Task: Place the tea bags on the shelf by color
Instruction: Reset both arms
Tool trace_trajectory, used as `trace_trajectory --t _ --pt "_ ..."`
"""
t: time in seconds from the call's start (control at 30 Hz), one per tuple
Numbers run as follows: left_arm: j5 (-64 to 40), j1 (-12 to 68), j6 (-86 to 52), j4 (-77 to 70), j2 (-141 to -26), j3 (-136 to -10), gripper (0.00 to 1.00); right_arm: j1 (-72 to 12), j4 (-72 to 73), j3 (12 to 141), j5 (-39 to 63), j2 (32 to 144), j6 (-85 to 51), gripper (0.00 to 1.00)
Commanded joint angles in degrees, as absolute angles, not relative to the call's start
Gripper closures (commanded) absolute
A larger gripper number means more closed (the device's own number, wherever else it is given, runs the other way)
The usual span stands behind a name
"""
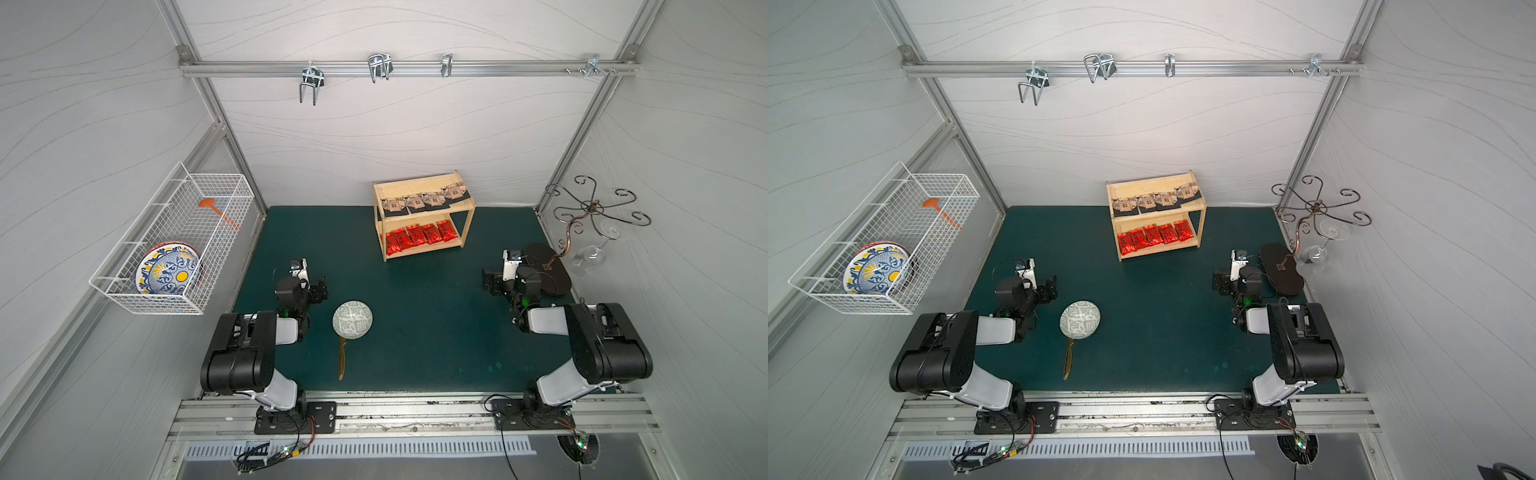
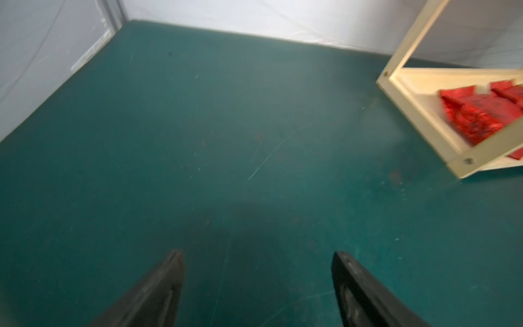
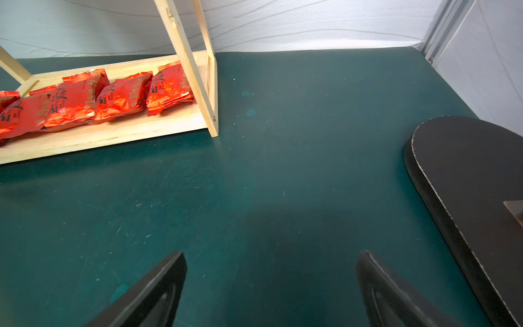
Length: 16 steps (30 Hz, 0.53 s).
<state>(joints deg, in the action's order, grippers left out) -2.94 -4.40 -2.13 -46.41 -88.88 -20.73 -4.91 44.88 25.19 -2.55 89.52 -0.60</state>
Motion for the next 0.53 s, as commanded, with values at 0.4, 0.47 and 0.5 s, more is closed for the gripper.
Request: trace_trajectory --t 0.4,0.47,0.5 --pt "2.99 -2.63 -2.57 -45.53 -89.82 -25.86 0.01 -4.53 42.47 27.51 1.79 91.08 0.78 0.01" --pt "2.99 -2.64 -2.55 -45.77 -89.65 -25.59 0.01 -4.26 42.81 26.90 2.15 90.31 0.77 0.01" --pt "2.99 -2.63 -2.52 -45.79 -89.49 -25.45 0.01 -4.31 43.44 26.50 2.11 90.14 0.79 0.01"
